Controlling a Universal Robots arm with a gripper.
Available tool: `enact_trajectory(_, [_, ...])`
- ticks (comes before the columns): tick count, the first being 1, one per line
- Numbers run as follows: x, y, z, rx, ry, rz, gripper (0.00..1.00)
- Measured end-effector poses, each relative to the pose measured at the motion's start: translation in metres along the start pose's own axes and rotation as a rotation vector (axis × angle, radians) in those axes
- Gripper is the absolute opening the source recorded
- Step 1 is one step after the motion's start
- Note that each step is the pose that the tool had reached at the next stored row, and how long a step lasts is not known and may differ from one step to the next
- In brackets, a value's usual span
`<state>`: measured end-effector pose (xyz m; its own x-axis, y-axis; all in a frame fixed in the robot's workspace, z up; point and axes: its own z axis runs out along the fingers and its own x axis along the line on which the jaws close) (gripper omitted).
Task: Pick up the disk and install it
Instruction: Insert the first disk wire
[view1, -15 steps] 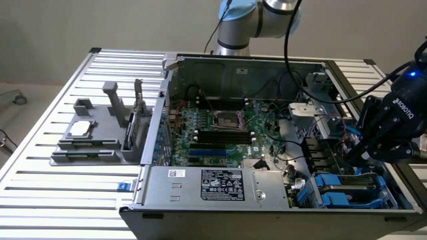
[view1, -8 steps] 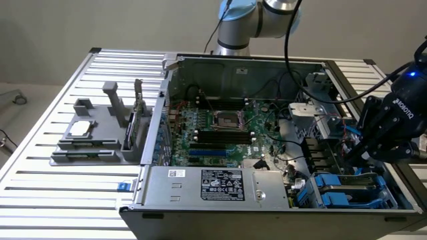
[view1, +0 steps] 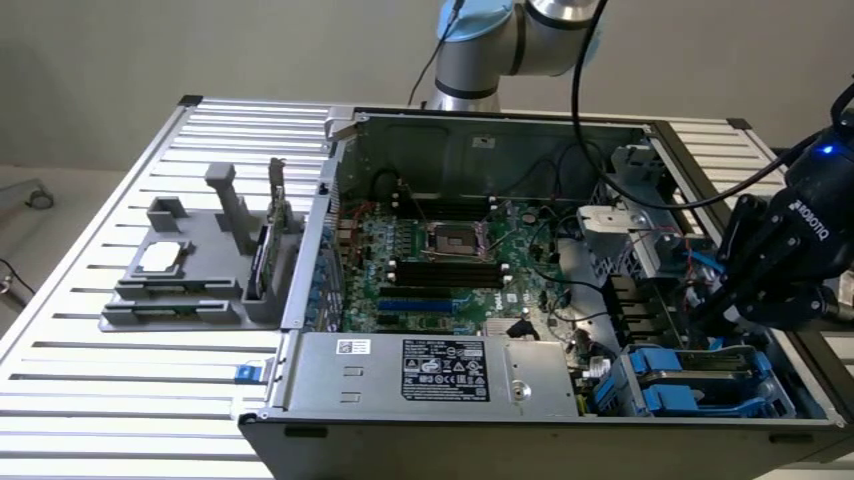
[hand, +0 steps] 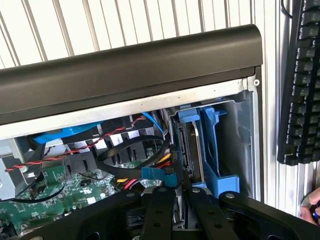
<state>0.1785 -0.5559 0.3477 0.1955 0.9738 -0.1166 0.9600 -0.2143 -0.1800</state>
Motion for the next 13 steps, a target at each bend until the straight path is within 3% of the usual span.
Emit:
enact_trajectory(4, [-0.0004,0.0006,0.0,-0.0058,-0.0087,0.004,0.16])
enact_trajectory(10, [-0.0012,0.0011,0.002,-0.0354,-0.0128,0.009,0.16])
enact_trajectory(13, [-0.0021,0.0016,0.0028,-0.0441,-0.0219,0.011,0.16])
